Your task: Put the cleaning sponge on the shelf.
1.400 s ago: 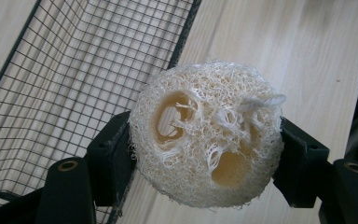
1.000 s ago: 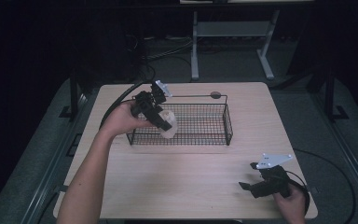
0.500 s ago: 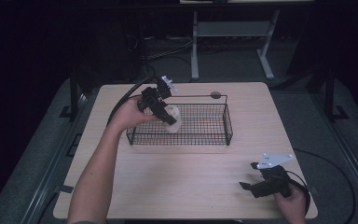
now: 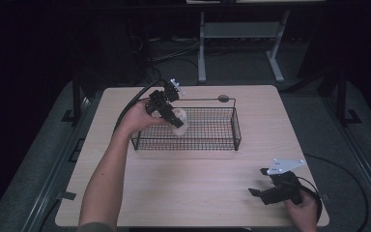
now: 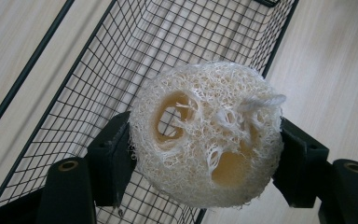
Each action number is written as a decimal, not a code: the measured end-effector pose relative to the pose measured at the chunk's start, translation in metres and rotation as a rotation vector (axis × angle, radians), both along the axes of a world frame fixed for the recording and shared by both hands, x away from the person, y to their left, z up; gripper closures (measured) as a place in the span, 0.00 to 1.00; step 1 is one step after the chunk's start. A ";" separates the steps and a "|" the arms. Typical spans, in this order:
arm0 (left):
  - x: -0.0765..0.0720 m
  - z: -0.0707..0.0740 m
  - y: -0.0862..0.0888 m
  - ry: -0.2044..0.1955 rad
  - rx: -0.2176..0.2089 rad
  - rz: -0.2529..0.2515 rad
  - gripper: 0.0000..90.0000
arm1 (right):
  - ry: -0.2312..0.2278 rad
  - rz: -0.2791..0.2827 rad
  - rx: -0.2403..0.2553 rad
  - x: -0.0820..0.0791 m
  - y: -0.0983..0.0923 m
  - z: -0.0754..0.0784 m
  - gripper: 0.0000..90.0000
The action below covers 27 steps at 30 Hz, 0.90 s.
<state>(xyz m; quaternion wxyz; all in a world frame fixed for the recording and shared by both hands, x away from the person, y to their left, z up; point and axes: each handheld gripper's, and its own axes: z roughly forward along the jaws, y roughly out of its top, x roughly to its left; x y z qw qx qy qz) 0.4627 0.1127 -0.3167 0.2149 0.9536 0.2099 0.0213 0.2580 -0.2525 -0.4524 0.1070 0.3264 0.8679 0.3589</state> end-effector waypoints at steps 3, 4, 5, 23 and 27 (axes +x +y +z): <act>0.003 -0.003 -0.001 0.006 0.017 0.003 0.33 | 0.001 0.000 0.004 0.000 0.000 0.000 0.16; 0.003 -0.005 -0.001 0.006 0.017 0.010 0.33 | 0.000 0.000 0.003 0.000 0.000 0.000 0.16; 0.005 -0.006 -0.002 0.008 0.022 0.011 0.33 | 0.000 0.001 0.003 0.000 0.000 0.000 0.16; 0.022 -0.029 -0.010 0.030 0.046 0.039 0.33 | -0.002 -0.004 0.010 0.000 -0.002 0.001 0.16; 0.023 -0.033 -0.012 0.030 0.055 0.036 0.33 | -0.003 0.000 0.005 0.001 -0.003 0.001 0.16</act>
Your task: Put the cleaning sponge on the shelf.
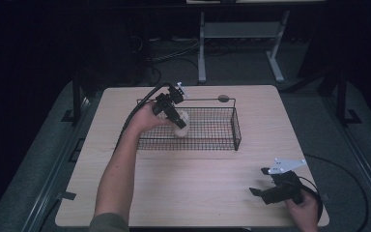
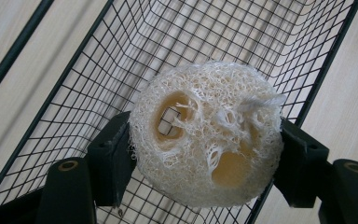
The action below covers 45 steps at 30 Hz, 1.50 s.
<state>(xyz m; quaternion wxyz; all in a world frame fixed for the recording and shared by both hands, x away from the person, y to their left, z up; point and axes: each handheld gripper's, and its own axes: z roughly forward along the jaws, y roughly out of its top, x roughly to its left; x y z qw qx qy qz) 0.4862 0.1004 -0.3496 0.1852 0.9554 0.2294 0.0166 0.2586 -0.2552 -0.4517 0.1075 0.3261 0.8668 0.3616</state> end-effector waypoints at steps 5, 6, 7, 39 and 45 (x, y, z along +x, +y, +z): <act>0.003 -0.003 0.001 0.007 -0.001 0.011 0.33 | 0.002 0.001 0.001 0.000 0.001 0.000 0.16; 0.004 -0.004 0.001 0.009 0.002 0.012 0.33 | 0.002 0.001 0.001 0.000 0.001 -0.001 0.16; 0.004 -0.004 0.001 0.005 0.010 0.008 0.33 | 0.002 0.001 0.000 0.000 0.001 0.000 0.16; 0.015 -0.032 -0.013 0.081 0.034 0.024 0.33 | -0.005 0.002 0.002 0.000 0.000 0.000 0.16; 0.015 -0.034 -0.015 0.078 0.044 0.016 0.32 | -0.013 0.007 0.003 0.000 0.000 0.001 0.16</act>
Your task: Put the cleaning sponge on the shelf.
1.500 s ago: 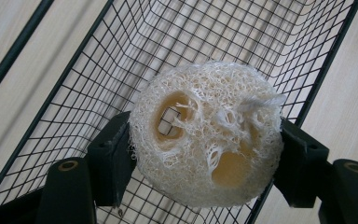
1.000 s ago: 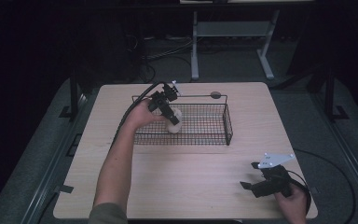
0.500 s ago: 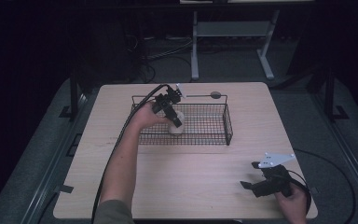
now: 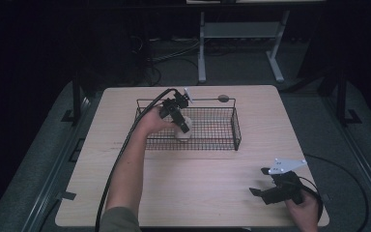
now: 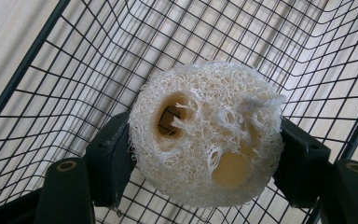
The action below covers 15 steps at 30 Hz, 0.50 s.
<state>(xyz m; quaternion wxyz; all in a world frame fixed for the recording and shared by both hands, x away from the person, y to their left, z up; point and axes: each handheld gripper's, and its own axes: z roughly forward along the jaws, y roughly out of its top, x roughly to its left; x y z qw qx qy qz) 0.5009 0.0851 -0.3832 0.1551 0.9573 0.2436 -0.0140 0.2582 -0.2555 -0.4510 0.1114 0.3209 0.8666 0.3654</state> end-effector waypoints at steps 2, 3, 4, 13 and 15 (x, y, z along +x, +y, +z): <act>0.000 0.000 0.000 0.000 -0.003 0.002 0.33 | 0.003 -0.003 -0.002 0.000 0.000 0.000 0.16; 0.001 -0.001 0.000 0.004 -0.005 0.002 0.32 | 0.005 -0.007 -0.001 0.000 -0.001 0.000 0.16; 0.001 -0.002 0.000 0.006 -0.005 0.003 0.32 | 0.006 -0.007 -0.002 0.000 -0.001 0.000 0.16; 0.001 -0.003 -0.001 -0.003 0.009 0.007 0.30 | 0.003 -0.008 -0.001 0.001 -0.001 0.001 0.16; 0.001 -0.003 -0.001 -0.003 0.010 0.010 0.29 | 0.002 -0.007 -0.002 0.001 -0.001 0.001 0.16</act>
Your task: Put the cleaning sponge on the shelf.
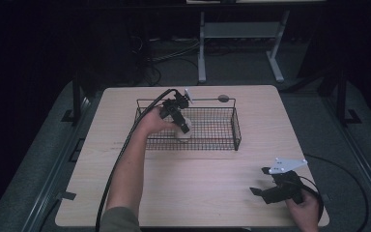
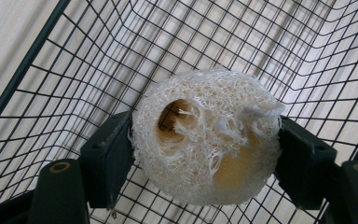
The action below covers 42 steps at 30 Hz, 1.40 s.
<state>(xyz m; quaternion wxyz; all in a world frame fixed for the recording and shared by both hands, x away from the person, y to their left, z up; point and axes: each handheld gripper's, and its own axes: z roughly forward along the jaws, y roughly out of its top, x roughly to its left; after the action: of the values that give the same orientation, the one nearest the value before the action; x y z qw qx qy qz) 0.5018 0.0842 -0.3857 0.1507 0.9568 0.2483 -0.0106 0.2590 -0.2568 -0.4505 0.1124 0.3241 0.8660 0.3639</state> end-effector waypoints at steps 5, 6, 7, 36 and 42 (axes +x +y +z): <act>-0.001 0.001 -0.001 -0.002 -0.005 0.000 0.26 | -0.001 0.000 -0.001 0.000 0.000 0.000 0.16; -0.001 0.001 -0.001 -0.004 -0.003 -0.002 0.25 | -0.001 0.000 -0.002 0.000 0.000 0.000 0.16; -0.002 0.002 -0.001 -0.004 -0.002 -0.005 0.25 | 0.000 0.000 -0.002 0.000 0.000 0.000 0.16; -0.025 0.036 0.023 -0.044 -0.049 -0.024 0.23 | 0.000 -0.015 -0.007 -0.002 0.002 0.001 0.16; -0.033 0.038 0.039 -0.049 -0.055 -0.007 0.23 | -0.002 -0.016 -0.012 -0.001 0.001 0.001 0.16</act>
<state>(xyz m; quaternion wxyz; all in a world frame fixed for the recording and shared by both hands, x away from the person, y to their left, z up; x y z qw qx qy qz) 0.4689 0.1232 -0.3475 0.1831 0.9531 0.2408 0.0052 0.2581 -0.2557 -0.4494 0.1181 0.3299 0.8655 0.3579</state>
